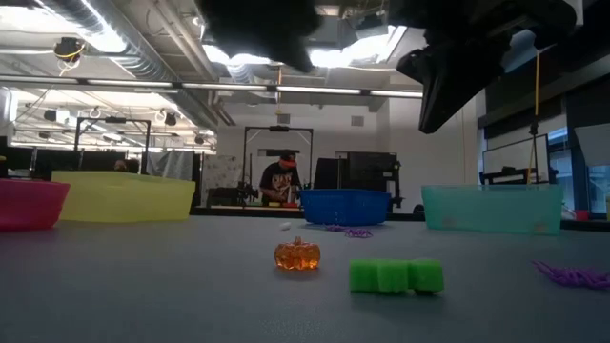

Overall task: Sort Halloween decoration
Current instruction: Put the green skeleton toy into the yellow bin

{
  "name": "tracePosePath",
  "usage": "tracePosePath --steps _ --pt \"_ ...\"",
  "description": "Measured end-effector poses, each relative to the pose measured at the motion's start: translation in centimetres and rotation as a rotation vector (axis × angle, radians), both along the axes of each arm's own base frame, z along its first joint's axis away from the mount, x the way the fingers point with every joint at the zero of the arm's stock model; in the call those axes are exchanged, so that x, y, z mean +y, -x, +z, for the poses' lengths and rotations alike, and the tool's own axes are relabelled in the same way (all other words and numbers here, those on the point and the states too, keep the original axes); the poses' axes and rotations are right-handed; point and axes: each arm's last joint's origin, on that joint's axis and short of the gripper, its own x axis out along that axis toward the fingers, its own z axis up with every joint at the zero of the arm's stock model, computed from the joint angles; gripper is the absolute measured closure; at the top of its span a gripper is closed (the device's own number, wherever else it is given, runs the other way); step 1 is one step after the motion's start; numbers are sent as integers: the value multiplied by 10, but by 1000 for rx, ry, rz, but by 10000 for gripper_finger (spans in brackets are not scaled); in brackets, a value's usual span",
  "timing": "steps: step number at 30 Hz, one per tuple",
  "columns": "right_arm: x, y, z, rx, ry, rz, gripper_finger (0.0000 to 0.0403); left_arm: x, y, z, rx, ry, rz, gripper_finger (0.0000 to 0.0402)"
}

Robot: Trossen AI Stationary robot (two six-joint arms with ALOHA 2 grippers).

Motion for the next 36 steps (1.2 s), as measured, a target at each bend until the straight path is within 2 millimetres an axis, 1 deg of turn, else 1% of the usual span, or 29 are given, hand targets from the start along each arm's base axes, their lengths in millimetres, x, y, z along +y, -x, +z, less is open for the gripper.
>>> tracePosePath --steps 4,7,11,17,21,25,31,36 --pt "0 -2 1 -18 -6 0 386 9 -14 0 -51 -17 -83 206" --pt "0 -2 1 -18 -6 0 386 18 -20 1 -59 -38 -113 206" --pt "0 -2 1 -18 -8 -7 386 27 -25 1 -66 -68 -124 206" --pt "0 -2 1 -19 -10 -11 386 35 -28 1 -62 -77 -136 206" --pt "1 -2 1 -20 -14 -18 386 34 -28 1 -66 -70 -133 206" --pt "1 -2 1 -20 -19 -29 386 29 -26 1 -68 -69 -143 206" --pt "1 -2 1 -21 -21 -32 386 14 -21 3 -95 -57 -175 206" --pt "0 -2 1 -33 1 -37 386 7 -19 6 -134 -79 -148 206"
